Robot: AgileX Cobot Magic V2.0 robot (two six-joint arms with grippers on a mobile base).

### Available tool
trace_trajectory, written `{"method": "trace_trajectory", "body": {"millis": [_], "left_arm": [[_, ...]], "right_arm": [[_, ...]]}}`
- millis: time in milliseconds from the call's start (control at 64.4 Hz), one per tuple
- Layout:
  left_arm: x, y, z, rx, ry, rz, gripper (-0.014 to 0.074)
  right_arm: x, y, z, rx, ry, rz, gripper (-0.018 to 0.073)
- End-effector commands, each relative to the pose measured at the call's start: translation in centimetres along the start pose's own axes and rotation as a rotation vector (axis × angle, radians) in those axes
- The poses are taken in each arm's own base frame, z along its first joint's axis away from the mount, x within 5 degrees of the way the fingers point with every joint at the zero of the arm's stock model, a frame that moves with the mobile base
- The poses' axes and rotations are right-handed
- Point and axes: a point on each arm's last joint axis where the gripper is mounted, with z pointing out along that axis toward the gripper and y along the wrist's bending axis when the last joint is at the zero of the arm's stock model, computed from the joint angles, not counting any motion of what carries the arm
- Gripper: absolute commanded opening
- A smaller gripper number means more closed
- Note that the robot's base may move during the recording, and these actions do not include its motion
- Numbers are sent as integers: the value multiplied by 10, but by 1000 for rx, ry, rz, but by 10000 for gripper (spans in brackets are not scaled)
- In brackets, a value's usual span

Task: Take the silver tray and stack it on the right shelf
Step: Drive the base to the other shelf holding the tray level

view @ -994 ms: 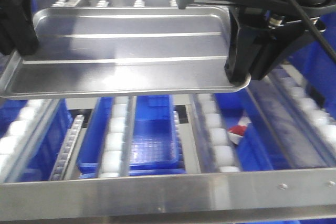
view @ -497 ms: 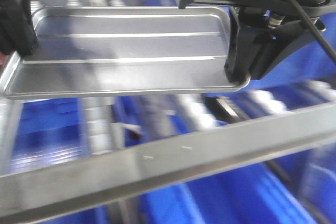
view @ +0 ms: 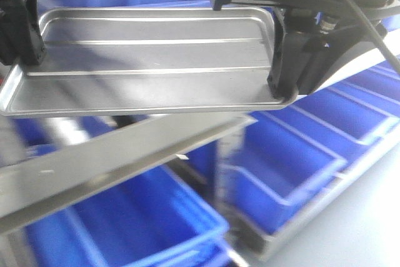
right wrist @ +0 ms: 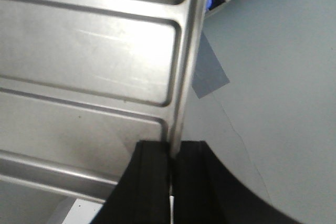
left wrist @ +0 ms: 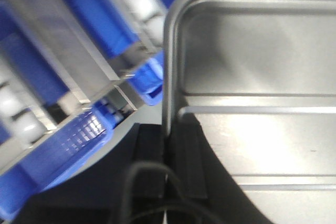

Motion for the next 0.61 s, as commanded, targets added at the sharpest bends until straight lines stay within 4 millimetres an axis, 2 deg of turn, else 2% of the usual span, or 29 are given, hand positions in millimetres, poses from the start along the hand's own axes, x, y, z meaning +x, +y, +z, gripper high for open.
{"method": "trace_trajectory", "body": {"millis": [0, 590], "left_arm": [[-11, -1, -17, 29, -91, 13, -92], [-11, -1, -17, 29, -91, 13, -92]], "right_arm": [[-10, 1, -18, -37, -89, -28, 59], [-10, 1, -18, -37, -89, -28, 59]]}}
